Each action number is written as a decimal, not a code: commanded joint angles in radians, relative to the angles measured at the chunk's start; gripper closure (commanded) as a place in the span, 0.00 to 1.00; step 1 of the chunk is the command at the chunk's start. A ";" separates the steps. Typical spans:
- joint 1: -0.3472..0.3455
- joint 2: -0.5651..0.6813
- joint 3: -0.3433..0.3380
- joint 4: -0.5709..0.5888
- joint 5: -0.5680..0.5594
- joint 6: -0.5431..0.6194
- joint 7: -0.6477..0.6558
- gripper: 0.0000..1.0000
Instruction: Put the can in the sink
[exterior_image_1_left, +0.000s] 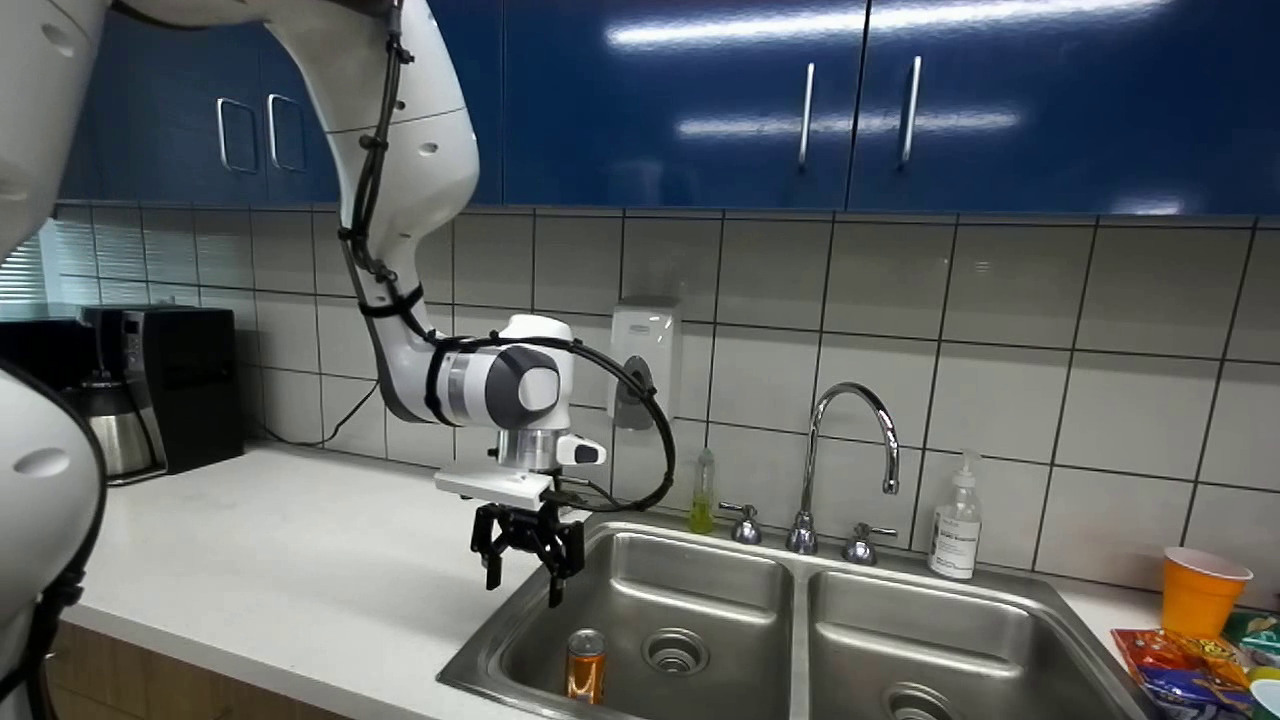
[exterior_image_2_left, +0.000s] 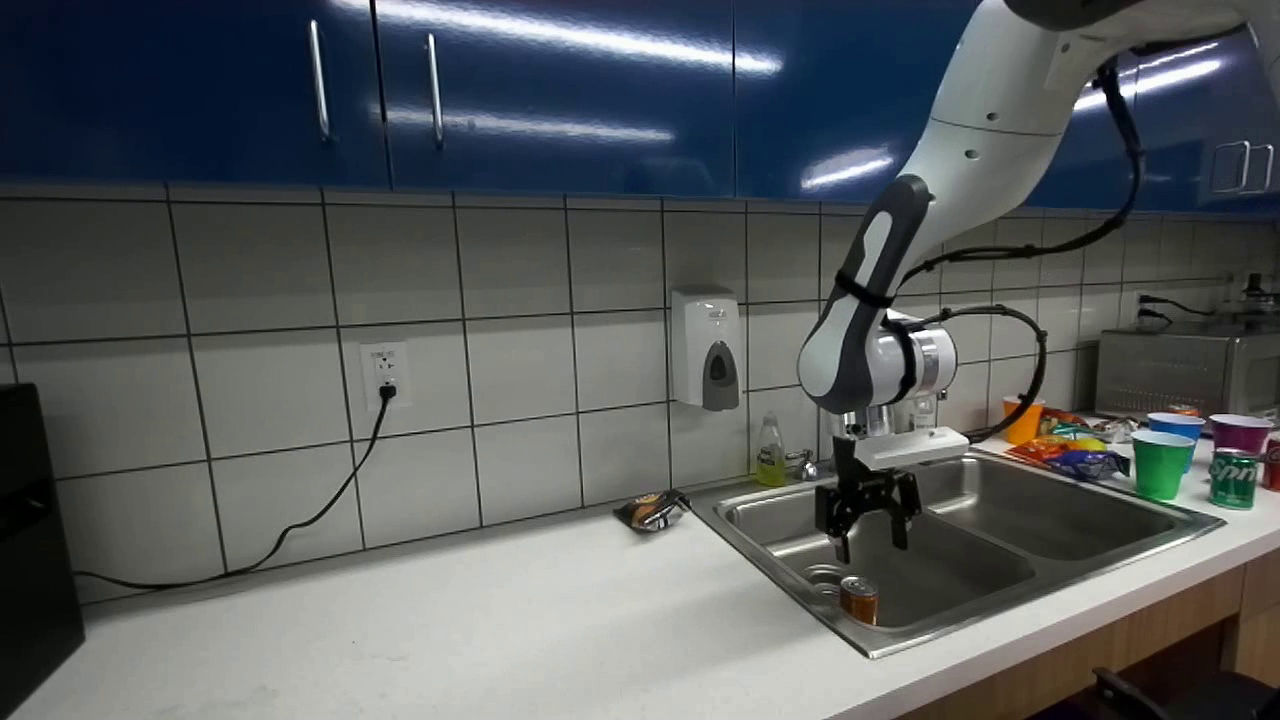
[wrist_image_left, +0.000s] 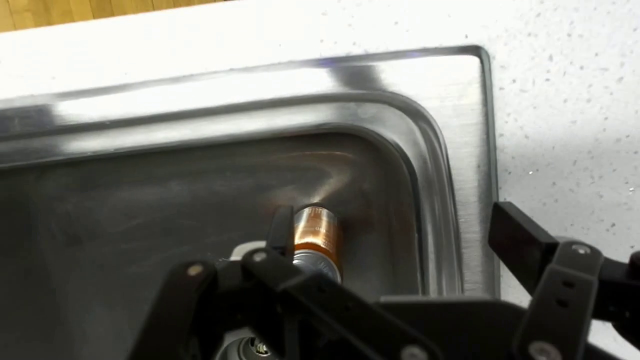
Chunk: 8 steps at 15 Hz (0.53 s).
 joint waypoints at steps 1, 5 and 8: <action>0.022 -0.154 -0.005 -0.111 -0.048 -0.034 0.055 0.00; 0.027 -0.273 0.010 -0.199 -0.054 -0.057 0.069 0.00; 0.024 -0.353 0.021 -0.254 -0.048 -0.082 0.069 0.00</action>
